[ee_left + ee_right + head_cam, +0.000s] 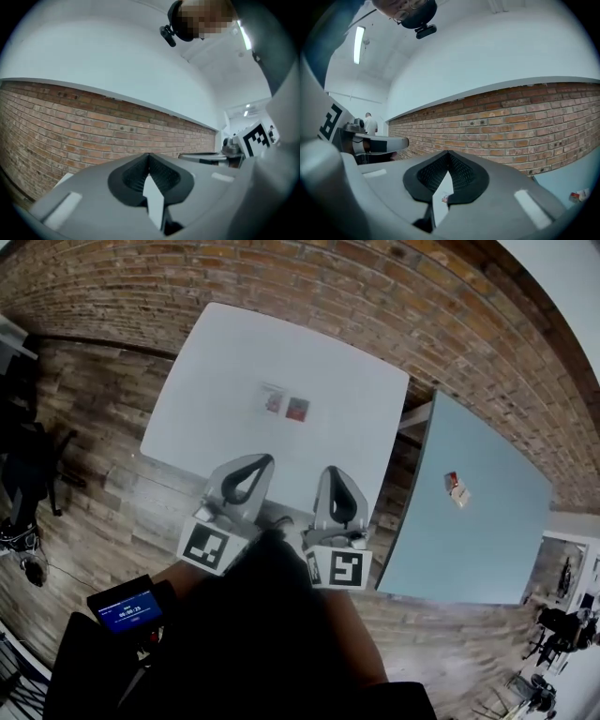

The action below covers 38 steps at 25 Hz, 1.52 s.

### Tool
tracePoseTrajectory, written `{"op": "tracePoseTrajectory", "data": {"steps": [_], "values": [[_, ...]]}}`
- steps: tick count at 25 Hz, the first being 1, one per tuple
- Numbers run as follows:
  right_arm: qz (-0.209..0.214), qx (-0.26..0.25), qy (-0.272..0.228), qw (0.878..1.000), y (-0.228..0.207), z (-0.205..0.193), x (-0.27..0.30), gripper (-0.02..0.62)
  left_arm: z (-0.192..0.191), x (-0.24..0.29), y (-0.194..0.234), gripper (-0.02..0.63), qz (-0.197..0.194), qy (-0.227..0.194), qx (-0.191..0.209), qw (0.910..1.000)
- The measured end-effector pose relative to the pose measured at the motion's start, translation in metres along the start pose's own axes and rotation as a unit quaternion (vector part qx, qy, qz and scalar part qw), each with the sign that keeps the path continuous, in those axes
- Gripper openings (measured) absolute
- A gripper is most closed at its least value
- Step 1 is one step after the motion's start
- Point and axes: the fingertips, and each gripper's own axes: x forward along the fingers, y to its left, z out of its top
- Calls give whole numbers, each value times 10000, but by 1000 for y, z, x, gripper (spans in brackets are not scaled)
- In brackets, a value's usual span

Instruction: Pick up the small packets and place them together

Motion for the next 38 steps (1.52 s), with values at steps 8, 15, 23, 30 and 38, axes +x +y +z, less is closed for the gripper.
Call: {"op": "tracePoseTrajectory", "data": {"steps": [8,15,23,30,38], "values": [[-135,-58,-299,9994,-5,22,5,2,9,14,10,0,332,-50,295,9990],[-83,-312,-269,9991,7,28,25,0,13,11,30,0,398,-106,50,9991],[-69,-469,-171,9987,18,29,45,0,17,7,63,0,646,-143,129,9977],[-215,-572,-184,9980,26,37,53,0,21,9,71,0,445,-165,149,9988],[-370,-524,-219,9977,35,28,58,0,16,-2,80,0,410,-129,-117,9990]]}}
